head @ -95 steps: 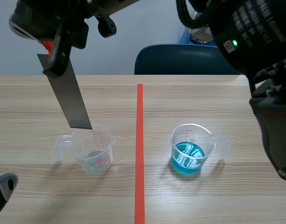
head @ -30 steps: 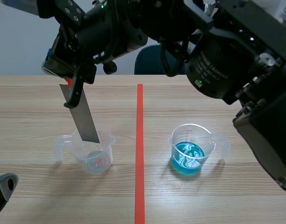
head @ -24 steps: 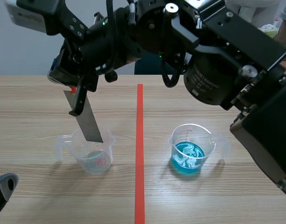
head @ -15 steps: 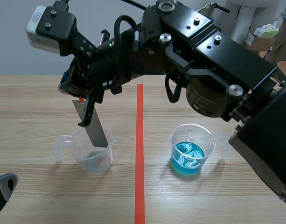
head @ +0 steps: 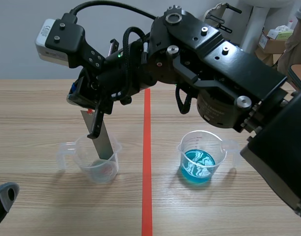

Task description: Do the redox reaction experiment

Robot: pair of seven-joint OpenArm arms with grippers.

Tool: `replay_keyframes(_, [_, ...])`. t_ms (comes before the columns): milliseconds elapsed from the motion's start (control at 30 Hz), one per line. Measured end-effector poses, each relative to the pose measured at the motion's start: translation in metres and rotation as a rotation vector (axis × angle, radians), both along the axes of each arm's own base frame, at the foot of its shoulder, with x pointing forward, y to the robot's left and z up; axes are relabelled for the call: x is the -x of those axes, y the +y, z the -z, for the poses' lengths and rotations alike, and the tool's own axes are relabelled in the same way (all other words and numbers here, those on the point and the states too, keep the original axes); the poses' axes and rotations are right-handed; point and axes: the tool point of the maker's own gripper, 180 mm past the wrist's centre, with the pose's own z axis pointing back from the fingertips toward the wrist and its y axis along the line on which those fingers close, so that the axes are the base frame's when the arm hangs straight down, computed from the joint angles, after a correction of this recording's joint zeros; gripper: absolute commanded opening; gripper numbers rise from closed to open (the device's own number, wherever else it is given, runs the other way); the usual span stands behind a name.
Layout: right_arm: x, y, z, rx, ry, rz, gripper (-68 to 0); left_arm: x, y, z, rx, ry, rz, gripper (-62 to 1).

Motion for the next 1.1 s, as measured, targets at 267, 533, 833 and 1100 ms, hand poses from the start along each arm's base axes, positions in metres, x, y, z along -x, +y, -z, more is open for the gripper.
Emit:
replay_keyframes(267, [0.033, 0.019, 0.01, 0.005, 0.03, -0.106, -61.9, 0.0, 0.0, 0.0, 0.0, 0.0, 0.0, 1.4])
replay_keyframes(533, [0.042, 0.023, 0.01, -0.015, 0.071, -0.125, -24.2, 0.0, 0.0, 0.0, 0.0, 0.0, 0.0, 1.4])
replay_keyframes(833, [0.05, 0.028, 0.0, -0.086, 0.146, -0.139, 0.4, 0.0, 0.0, 0.0, 0.0, 0.0, 0.0, 1.4])
replay_keyframes(1100, [0.055, 0.031, -0.007, -0.134, 0.195, -0.149, 0.4, 0.0, 0.0, 0.0, 0.0, 0.0, 0.0, 1.4])
